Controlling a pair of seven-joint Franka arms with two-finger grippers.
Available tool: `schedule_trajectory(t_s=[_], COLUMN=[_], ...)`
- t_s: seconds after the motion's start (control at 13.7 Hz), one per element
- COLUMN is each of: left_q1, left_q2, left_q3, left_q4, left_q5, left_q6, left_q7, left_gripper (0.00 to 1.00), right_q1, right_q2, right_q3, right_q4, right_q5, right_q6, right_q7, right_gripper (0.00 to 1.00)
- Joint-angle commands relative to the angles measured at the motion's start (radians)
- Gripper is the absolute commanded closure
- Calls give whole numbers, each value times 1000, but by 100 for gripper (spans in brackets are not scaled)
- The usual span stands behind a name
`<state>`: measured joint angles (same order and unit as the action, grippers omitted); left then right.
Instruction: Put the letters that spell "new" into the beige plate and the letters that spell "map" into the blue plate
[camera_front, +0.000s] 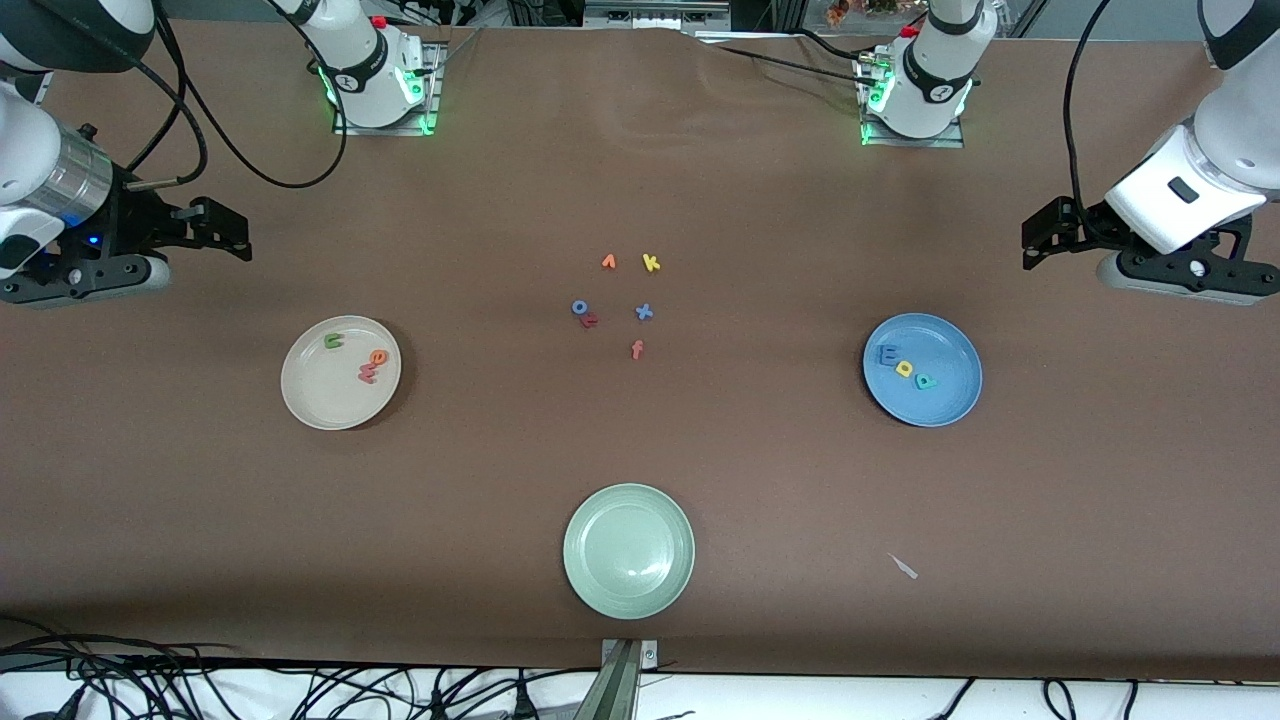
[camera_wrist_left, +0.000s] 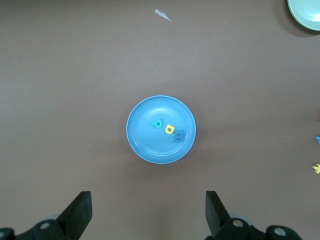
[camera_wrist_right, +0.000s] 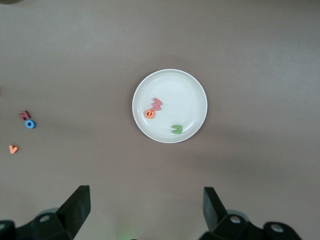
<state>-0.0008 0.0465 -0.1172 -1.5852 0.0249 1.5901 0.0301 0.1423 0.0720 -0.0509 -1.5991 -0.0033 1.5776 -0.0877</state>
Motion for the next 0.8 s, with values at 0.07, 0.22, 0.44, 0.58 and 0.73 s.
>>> schedule_trajectory(t_s=[0.07, 0.22, 0.44, 0.58, 0.73], left_q1=[-7, -7, -7, -7, -7], left_q2=[12, 12, 12, 12, 12], left_q3=[1, 1, 1, 1, 1], left_q4=[31, 31, 31, 31, 31], left_q5=[1, 1, 0, 0, 0], left_q6=[-22, -22, -24, -22, -24], left_q7=[1, 1, 1, 1, 1], left_gripper=[0, 0, 0, 0, 0], right_q1=[-12, -12, -7, 2, 7], right_q2=[-26, -23, -20, -18, -18], right_q3=[22, 23, 23, 26, 25], right_q4=[-19, -19, -6, 11, 18], right_q5=[-40, -35, -27, -26, -24], right_q6=[7, 10, 12, 9, 2], right_q7=[26, 28, 28, 28, 28], right_gripper=[0, 0, 0, 0, 0])
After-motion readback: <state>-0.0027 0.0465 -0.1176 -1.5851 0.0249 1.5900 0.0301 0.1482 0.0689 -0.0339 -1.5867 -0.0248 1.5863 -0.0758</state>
